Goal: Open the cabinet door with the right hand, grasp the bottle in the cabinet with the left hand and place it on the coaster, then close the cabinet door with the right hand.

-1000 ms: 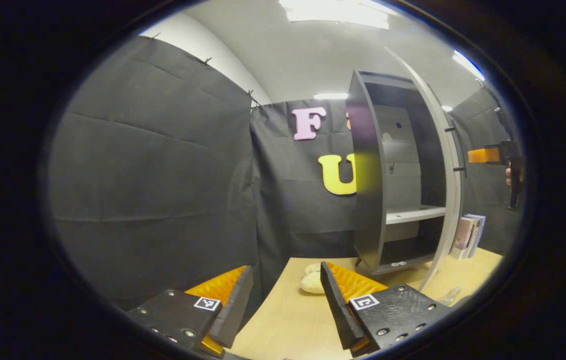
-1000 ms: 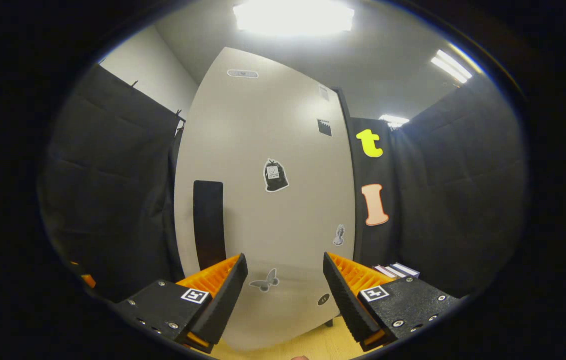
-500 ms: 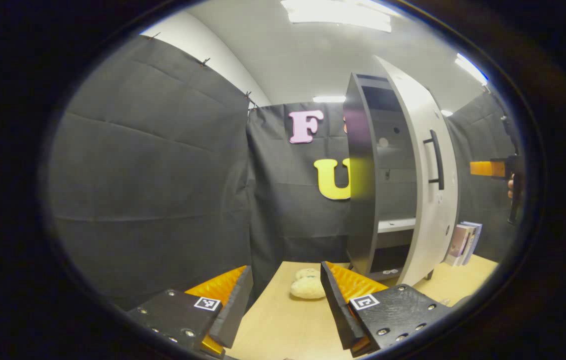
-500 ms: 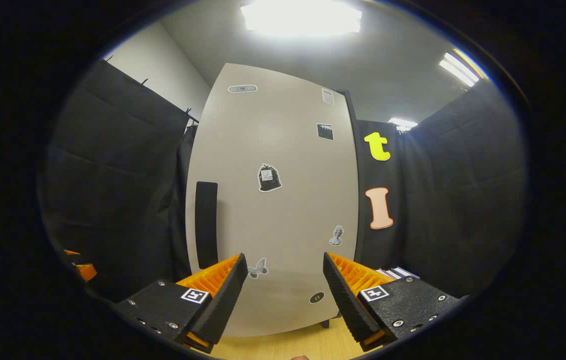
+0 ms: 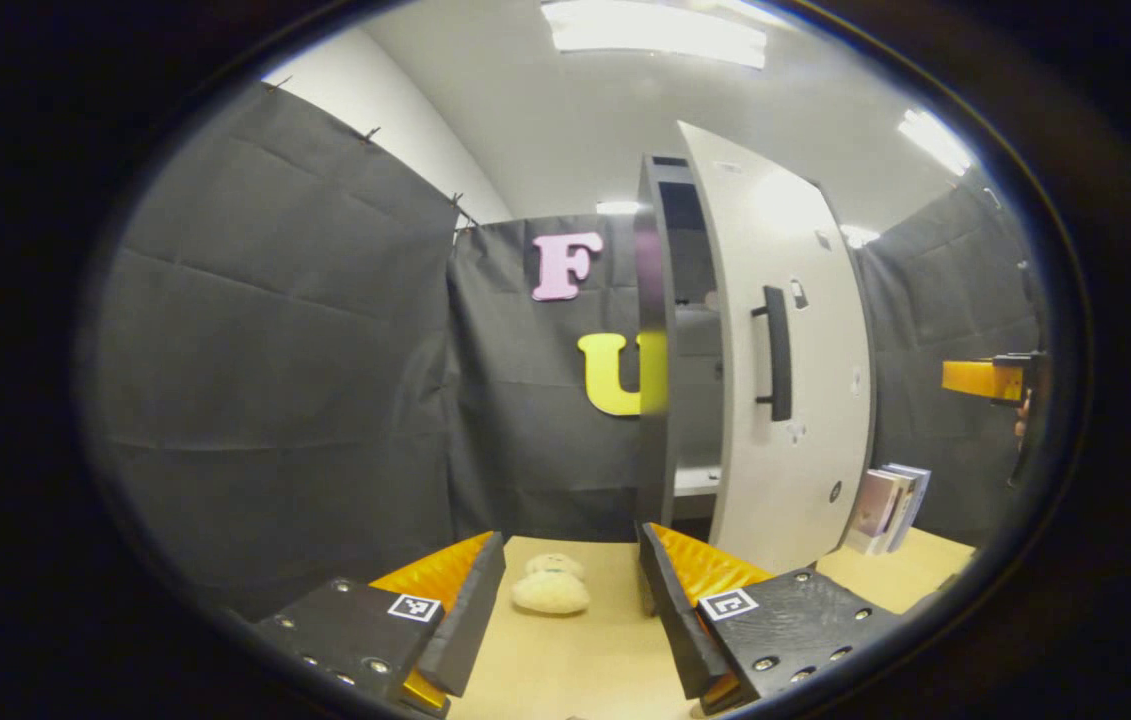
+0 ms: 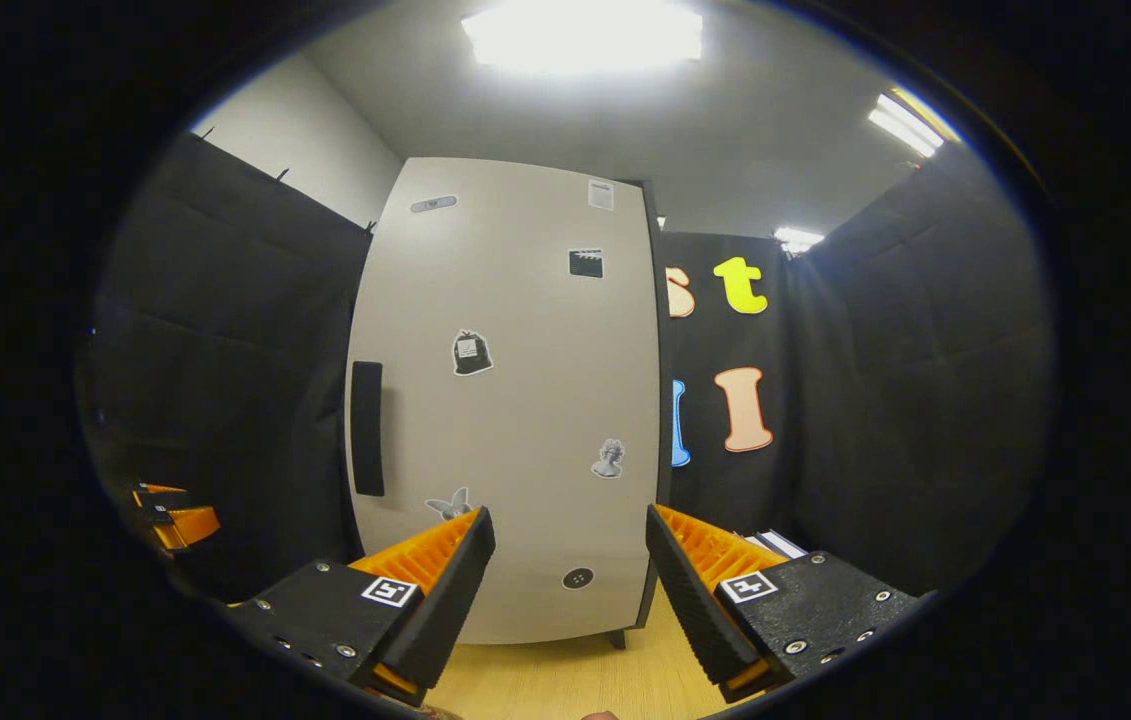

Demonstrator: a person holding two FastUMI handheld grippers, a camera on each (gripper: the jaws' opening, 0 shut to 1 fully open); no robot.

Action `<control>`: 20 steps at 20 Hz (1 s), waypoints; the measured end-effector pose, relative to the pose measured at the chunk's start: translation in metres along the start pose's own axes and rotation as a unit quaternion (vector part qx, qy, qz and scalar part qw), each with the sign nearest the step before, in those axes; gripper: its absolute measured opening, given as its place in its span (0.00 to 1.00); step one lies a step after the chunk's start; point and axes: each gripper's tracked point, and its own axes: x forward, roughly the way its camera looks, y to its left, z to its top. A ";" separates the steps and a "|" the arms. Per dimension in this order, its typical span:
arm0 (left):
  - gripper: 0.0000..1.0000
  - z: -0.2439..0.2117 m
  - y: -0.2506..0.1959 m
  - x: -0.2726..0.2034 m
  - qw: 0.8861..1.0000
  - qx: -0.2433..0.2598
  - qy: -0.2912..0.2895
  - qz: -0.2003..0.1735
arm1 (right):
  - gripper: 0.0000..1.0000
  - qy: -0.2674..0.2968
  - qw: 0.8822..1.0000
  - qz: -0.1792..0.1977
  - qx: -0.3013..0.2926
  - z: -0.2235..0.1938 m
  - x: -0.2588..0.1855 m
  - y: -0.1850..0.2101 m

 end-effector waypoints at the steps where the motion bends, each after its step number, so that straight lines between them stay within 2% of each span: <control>1: 0.80 0.003 -0.010 0.001 1.000 0.002 0.000 -0.004 | 0.94 0.001 1.000 -0.002 0.005 -0.001 -0.002 -0.009; 6: 0.75 0.021 -0.058 -0.008 1.000 0.005 -0.012 -0.022 | 0.94 0.005 1.000 -0.018 0.014 -0.003 -0.017 -0.055; 9: 0.75 0.027 -0.078 -0.009 1.000 0.000 -0.013 -0.028 | 0.94 0.008 0.999 -0.027 0.019 -0.007 -0.023 -0.080; 11: 0.79 0.029 -0.088 -0.009 0.999 0.000 -0.013 -0.029 | 0.94 0.011 0.999 -0.032 0.022 -0.011 -0.027 -0.093; 12: 0.82 0.029 -0.091 -0.009 0.999 0.001 -0.013 -0.029 | 0.94 0.013 0.999 -0.034 0.023 -0.013 -0.029 -0.098; 13: 0.75 0.030 -0.094 -0.010 1.000 0.004 -0.012 -0.029 | 0.94 0.015 0.999 -0.035 0.024 -0.015 -0.030 -0.103; 14: 0.82 0.029 -0.096 -0.009 1.000 0.006 -0.012 -0.028 | 0.94 0.016 0.999 -0.037 0.024 -0.016 -0.030 -0.107; 15: 0.82 0.029 -0.098 -0.010 1.000 0.007 -0.011 -0.028 | 0.91 0.017 0.999 -0.038 0.025 -0.018 -0.031 -0.109; 16: 0.82 0.030 -0.101 -0.011 0.999 0.008 -0.010 -0.029 | 0.94 0.017 0.999 -0.039 0.025 -0.019 -0.032 -0.112; 20: 0.77 0.032 -0.105 -0.013 0.999 0.010 -0.010 -0.029 | 0.94 0.019 0.999 -0.038 0.025 -0.021 -0.033 -0.115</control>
